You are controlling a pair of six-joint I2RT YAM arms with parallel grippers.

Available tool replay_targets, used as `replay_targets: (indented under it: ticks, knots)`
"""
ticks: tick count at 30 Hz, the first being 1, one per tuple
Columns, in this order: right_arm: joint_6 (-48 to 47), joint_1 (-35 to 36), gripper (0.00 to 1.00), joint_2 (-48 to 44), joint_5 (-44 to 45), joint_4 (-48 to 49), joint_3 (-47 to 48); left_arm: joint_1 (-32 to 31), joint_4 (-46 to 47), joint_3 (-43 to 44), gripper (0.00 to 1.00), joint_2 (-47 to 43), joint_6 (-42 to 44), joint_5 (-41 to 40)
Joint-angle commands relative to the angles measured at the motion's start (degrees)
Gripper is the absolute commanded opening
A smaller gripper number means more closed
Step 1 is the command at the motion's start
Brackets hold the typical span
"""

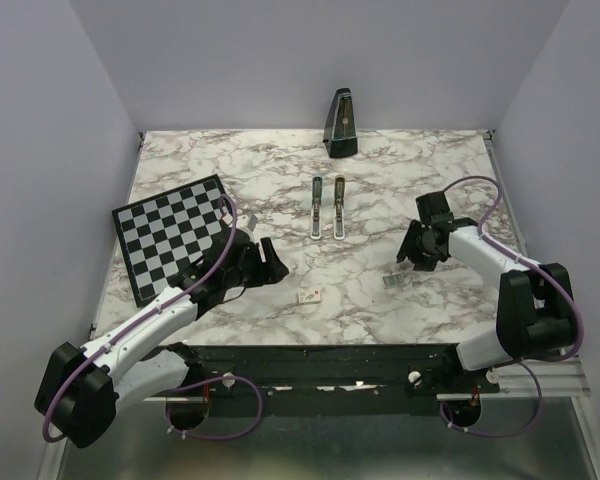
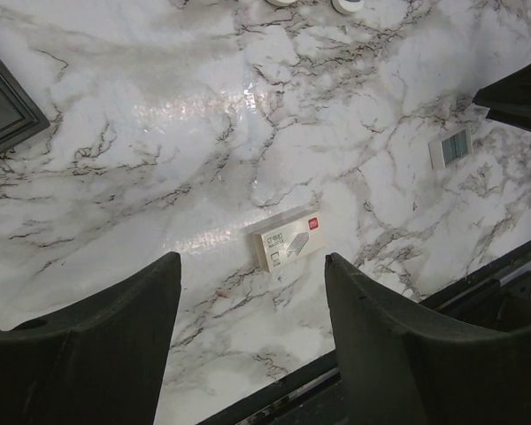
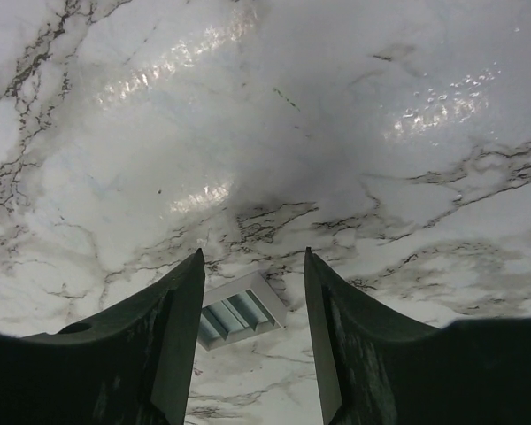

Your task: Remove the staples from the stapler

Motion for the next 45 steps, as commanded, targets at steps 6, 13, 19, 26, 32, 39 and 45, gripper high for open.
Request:
replay_targets:
  ticks: [6, 13, 19, 26, 32, 39, 45]
  knots:
    - [-1.76, -0.15, 0.57, -0.04, -6.91, 3.10, -4.87, -0.22, 1.54, -0.58, 0.73, -0.26, -1.18, -0.16]
    - [-0.27, 0.38, 0.57, -3.47, -10.78, 5.03, -8.56, -0.22, 1.81, -0.93, 0.73, 0.18, -1.27, -0.25]
    - [0.26, 1.25, 0.54, -3.38, -12.62, 5.82, -8.74, -0.22, 2.16, -0.76, 0.73, 0.53, -1.53, 0.10]
    - [5.16, 5.03, 0.49, -5.84, -14.30, 5.91, -10.14, -0.22, 1.98, -0.93, 0.73, 0.01, -1.71, 0.10]
    - [13.16, 8.02, 0.49, -10.06, -13.24, 6.08, -14.27, -0.22, 1.81, -0.76, 0.73, -0.70, -2.15, 0.10]
    - [15.47, 11.98, 0.49, -12.53, -11.22, 7.23, -15.59, -0.22, 1.37, -1.02, 0.73, -2.19, -1.80, -0.16]
    - [13.01, 11.98, 0.51, -9.19, -5.60, 3.98, -11.73, -0.22, 1.02, -1.37, 0.73, -3.85, -2.24, 0.01]
